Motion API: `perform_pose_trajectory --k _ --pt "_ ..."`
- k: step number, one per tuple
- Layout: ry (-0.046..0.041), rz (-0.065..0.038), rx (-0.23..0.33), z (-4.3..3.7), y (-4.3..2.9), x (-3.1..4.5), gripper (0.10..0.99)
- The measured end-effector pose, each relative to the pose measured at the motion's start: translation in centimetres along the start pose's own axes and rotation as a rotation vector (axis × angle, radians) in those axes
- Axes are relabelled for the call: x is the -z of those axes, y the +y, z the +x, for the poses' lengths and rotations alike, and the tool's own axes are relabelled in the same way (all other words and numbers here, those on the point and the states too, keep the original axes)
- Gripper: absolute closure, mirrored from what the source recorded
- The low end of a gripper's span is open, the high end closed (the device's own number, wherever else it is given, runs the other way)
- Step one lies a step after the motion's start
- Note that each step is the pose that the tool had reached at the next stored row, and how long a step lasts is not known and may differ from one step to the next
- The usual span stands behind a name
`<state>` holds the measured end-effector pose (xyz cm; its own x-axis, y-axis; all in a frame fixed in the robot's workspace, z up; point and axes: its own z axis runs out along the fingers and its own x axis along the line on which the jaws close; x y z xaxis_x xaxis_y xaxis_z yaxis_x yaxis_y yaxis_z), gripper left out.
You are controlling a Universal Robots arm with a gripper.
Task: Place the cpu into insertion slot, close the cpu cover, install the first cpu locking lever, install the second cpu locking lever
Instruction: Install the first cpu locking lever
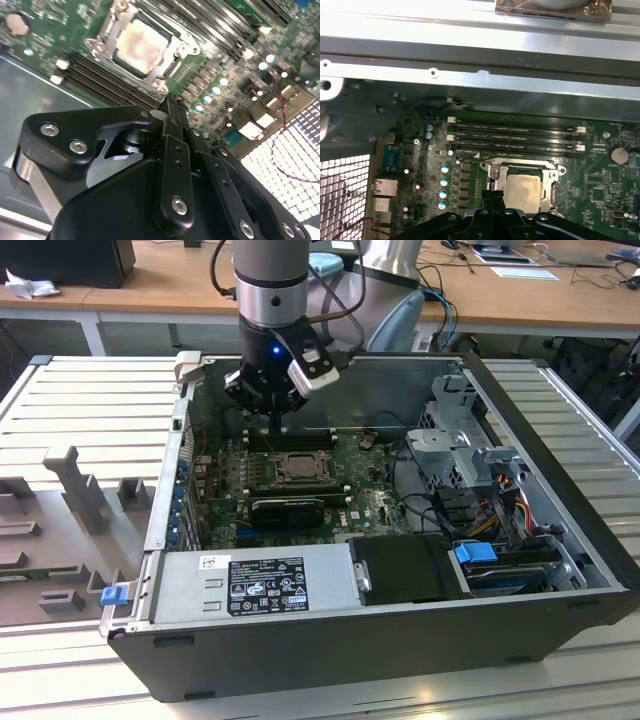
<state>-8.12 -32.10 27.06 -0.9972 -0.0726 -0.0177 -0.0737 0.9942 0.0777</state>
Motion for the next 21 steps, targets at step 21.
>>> perform_pose_trajectory --k 21 --pt "0.0003 -0.002 0.000 3.43 1.82 -1.54 0.980"
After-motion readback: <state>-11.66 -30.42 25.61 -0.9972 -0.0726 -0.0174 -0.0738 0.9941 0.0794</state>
